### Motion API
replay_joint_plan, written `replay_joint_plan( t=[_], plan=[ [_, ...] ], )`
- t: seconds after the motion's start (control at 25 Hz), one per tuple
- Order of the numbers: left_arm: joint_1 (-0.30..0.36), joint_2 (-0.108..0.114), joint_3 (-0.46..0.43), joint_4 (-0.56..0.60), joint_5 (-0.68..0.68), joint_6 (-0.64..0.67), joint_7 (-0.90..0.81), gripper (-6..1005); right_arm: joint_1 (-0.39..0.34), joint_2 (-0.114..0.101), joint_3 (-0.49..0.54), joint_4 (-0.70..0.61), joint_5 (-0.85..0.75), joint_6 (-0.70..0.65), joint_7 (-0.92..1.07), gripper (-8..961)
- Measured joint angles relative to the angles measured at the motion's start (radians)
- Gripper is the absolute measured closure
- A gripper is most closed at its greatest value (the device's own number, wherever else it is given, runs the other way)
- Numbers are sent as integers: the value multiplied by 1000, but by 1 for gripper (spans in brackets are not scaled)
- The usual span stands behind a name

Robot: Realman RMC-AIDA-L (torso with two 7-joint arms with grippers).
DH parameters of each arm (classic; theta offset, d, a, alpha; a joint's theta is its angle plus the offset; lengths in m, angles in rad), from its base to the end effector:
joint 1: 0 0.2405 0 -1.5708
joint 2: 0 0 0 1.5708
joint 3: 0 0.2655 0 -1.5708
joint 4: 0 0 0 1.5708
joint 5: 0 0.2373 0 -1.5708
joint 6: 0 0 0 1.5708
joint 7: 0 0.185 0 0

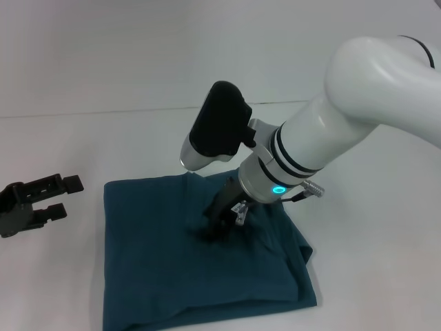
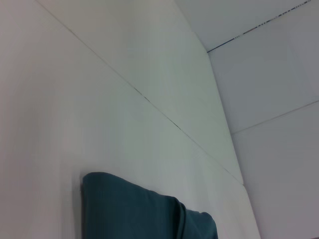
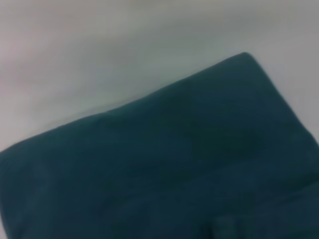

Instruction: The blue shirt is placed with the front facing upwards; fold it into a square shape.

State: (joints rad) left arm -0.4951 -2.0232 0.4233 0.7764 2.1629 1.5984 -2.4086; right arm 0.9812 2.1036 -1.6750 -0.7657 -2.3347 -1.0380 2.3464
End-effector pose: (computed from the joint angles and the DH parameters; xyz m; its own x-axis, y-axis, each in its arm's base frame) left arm -0.3216 0.3742 0.0368 -0.0284 0.8440 0.5356 0.9648 -0.1170 0.2355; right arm 0.1273 0.4372 -0.1665 0.9185 -0.3124 0.2425 -0.2343 -0.9238 -0.3027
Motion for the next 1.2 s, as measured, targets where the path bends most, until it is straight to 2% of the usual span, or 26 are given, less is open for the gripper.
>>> replay_joint_plan(
  t=[0.44, 0.64, 0.72, 0.96, 1.2],
  plan=[
    [-1, -1, 0, -3, -11, 0, 0, 77, 0, 3, -39, -24, -82, 11, 68, 652],
    [0, -3, 2, -3, -12, -3, 0, 76, -25, 0, -36, -73, -81, 12, 83, 888],
    [0, -3, 2, -3, -12, -3, 0, 76, -26, -1, -33, -75, -80, 13, 92, 933],
    [1, -3, 1, -3, -12, 1, 0, 77, -42, -8, -11, -109, -92, 11, 150, 925],
    [4, -2, 0, -3, -12, 2, 0, 76, -108, -11, 91, -207, -168, -17, 210, 917]
  ],
)
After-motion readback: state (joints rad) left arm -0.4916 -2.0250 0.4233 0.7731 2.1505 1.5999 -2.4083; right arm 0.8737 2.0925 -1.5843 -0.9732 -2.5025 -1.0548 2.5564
